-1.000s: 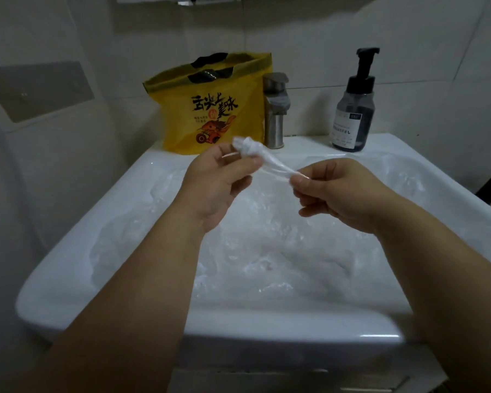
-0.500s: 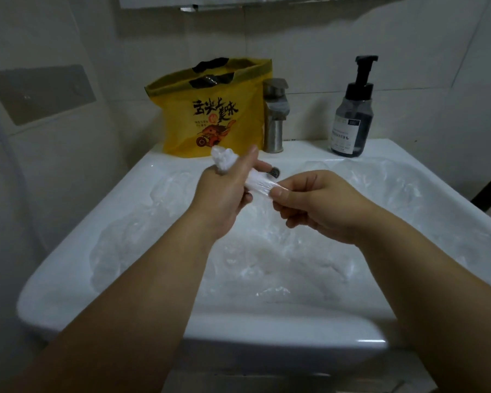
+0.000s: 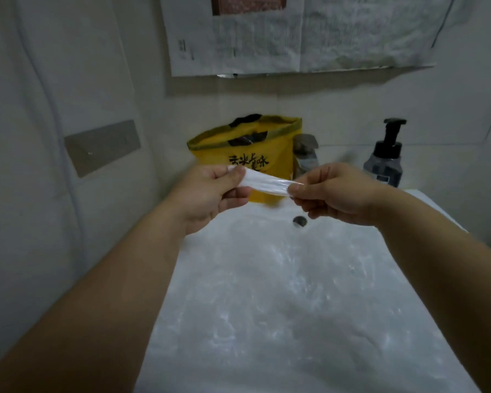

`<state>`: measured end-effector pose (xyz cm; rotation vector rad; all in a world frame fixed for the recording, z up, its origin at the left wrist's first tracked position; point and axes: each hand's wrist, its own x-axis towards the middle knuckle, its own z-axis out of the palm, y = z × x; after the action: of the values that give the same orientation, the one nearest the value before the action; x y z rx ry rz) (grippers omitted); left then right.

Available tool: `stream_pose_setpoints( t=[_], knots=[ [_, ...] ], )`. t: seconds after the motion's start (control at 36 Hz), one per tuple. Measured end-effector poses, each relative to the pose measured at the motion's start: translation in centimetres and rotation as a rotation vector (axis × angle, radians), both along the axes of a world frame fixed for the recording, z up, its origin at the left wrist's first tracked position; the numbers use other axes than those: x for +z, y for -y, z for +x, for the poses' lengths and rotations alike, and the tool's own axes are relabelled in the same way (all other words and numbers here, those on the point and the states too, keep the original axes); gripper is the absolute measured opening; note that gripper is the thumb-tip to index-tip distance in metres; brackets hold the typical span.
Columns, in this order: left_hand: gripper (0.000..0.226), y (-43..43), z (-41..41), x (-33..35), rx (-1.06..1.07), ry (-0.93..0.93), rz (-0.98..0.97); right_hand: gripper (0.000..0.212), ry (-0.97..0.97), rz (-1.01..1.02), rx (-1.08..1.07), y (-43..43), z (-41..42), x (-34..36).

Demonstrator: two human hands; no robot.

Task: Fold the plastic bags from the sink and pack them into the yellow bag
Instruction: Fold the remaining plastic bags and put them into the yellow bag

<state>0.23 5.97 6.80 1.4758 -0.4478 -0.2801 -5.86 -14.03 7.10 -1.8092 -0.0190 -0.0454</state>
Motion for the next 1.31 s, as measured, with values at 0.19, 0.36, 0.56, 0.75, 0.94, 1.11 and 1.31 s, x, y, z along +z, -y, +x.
stream_pose_setpoints(
  t=[0.19, 0.36, 0.56, 0.75, 0.94, 1.11, 1.31],
  knots=[
    [0.01, -1.0, 4.2, 2.6, 0.283, 0.164, -0.053, 0.021, 0.217, -0.047, -0.115, -1.6, 5.1, 3.1],
    [0.011, -1.9, 9.5, 3.8, 0.565, 0.238, -0.07, 0.035, 0.355, 0.16, -0.278, -2.1, 8.8, 4.6],
    [0.017, -0.4, 13.4, 5.1, 0.601, 0.589, 0.494, 0.029, 0.371, 0.031, -0.318, -2.3, 11.5, 4.2],
    [0.019, 2.2, 15.6, 5.6, 0.282, 0.613, 0.912, 0.026, 0.378, 0.026, -0.33, -2.2, 13.0, 3.9],
    [0.028, 1.3, 14.5, 5.4, 0.437, 0.66, 0.705, 0.026, 0.365, 0.002, -0.352, -2.1, 12.1, 2.9],
    [0.02, 0.9, 8.9, 2.1, 0.565, 0.696, 0.395, 0.018, 0.329, 0.021, -0.386, -2.6, 8.9, 1.0],
    [0.012, 1.7, 2.4, -5.6, 0.33, 0.41, 0.595, 0.021, 0.186, -0.066, -0.379, -2.8, 2.9, -3.8]
  ],
)
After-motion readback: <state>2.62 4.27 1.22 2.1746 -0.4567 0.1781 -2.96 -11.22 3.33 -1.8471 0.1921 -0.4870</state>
